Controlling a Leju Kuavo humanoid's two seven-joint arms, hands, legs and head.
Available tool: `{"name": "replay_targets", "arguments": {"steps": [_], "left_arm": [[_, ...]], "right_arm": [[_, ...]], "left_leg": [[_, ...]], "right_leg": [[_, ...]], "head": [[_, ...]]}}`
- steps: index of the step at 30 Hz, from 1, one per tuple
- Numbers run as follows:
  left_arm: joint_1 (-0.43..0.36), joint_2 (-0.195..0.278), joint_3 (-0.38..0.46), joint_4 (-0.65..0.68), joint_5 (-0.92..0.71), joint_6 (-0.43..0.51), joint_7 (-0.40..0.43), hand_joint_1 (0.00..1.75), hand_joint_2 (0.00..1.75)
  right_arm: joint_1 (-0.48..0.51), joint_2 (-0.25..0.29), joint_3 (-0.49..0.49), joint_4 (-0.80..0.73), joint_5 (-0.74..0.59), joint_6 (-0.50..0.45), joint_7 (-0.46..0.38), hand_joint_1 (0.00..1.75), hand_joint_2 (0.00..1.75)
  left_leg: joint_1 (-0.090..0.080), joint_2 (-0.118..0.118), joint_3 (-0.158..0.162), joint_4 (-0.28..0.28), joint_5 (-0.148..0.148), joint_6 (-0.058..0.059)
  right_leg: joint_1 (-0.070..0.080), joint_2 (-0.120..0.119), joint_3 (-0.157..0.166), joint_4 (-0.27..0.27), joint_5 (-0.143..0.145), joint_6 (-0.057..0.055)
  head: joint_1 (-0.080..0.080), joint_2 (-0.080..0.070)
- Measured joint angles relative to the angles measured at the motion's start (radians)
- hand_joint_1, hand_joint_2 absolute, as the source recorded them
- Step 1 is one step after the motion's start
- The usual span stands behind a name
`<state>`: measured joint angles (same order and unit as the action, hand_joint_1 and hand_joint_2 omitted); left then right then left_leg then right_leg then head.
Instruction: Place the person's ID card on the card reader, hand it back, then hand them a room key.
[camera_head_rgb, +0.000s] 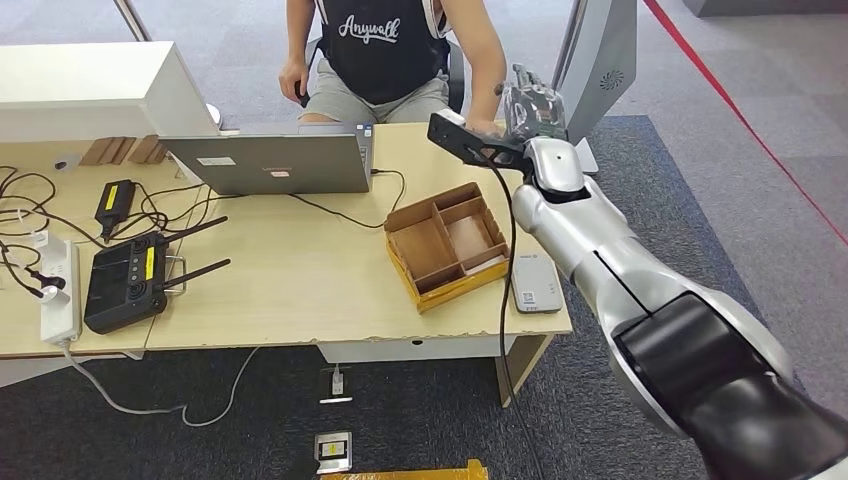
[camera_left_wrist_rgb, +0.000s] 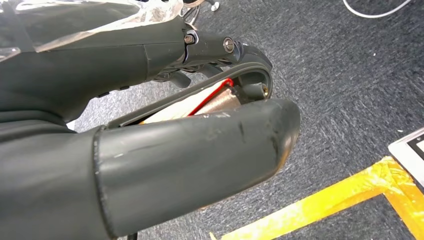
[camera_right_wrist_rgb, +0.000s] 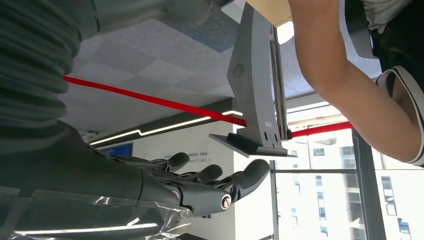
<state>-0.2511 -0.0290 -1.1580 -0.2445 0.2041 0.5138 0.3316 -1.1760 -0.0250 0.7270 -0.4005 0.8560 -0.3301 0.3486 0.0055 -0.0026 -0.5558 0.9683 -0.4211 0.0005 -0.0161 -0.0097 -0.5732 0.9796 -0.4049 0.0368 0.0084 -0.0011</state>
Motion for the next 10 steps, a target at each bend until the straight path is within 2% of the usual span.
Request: {"name": "replay_targets", "arguments": {"steps": [10], "left_arm": [[0.006, 0.001, 0.015, 0.000, 0.012, 0.008, -0.003, 0.00, 0.00]], "right_arm": [[-0.003, -0.006, 0.002, -0.009, -0.010, -0.105, -0.099, 0.00, 1.75]], "left_leg": [[0.000, 0.000, 0.000, 0.000, 0.000, 0.000]], "right_leg": [[0.000, 0.000, 0.000, 0.000, 0.000, 0.000]], "head": [[0.000, 0.000]]}}
